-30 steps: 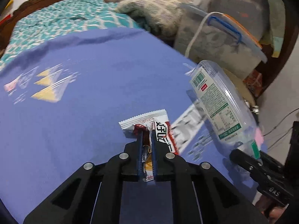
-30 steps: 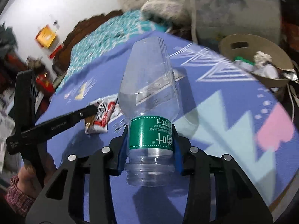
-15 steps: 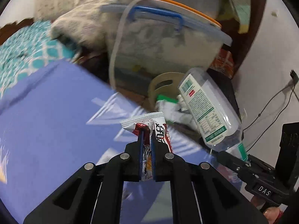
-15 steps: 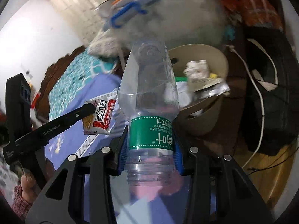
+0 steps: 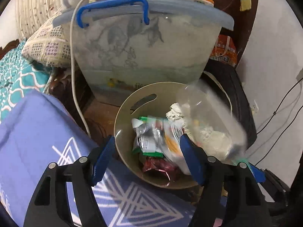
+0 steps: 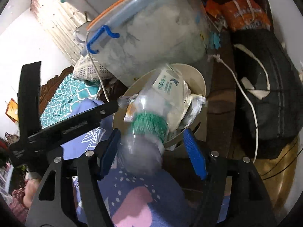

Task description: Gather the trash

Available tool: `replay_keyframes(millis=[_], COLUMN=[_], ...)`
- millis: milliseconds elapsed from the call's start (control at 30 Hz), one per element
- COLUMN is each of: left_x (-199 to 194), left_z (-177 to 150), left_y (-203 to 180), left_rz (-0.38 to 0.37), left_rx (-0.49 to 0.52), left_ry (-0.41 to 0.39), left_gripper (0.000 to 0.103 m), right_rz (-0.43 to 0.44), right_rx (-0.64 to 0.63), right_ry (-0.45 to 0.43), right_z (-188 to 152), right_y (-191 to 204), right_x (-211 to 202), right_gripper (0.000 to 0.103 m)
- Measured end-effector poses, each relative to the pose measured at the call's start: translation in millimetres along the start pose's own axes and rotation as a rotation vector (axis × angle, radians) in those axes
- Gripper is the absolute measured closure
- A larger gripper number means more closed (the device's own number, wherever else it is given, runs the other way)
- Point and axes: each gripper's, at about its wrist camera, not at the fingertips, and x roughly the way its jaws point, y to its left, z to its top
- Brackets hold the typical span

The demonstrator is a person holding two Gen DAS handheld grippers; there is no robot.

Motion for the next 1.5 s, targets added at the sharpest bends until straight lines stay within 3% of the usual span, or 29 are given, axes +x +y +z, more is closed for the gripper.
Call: replay_keyframes(millis=[300,633,867,1200,1500], left_x=[-56,-103,-144,-181,-198], left_z=[-53,-127,-176,-210,-219], left_y=[31,57,70,89,98], left_rz=[0.094,0.185,0.202,0.205,0.219], left_rx=[-0.047,-0.115,-0.168,-0.243,-0.263], left_ry=[-0.067,-0.057,-0.068,-0.103,-0.141], left_gripper=[0.035,0.035,0.032,0.029,0.025], right_rz=[0.002,0.04,0.056,0.06,0.031], right_rx=[-0.025,-0.091,-0.161,-0.26,-0.261], right_ry=[-0.013,0.034,0.053,0.064,0.035], right_z=[-39,-88,-111,-127,-133], right_y=[16,59,94,135,141], right_x=[-22,-53,-76,-92,-102], right_gripper=[0.033,0.034,0.034,0.034,0.034])
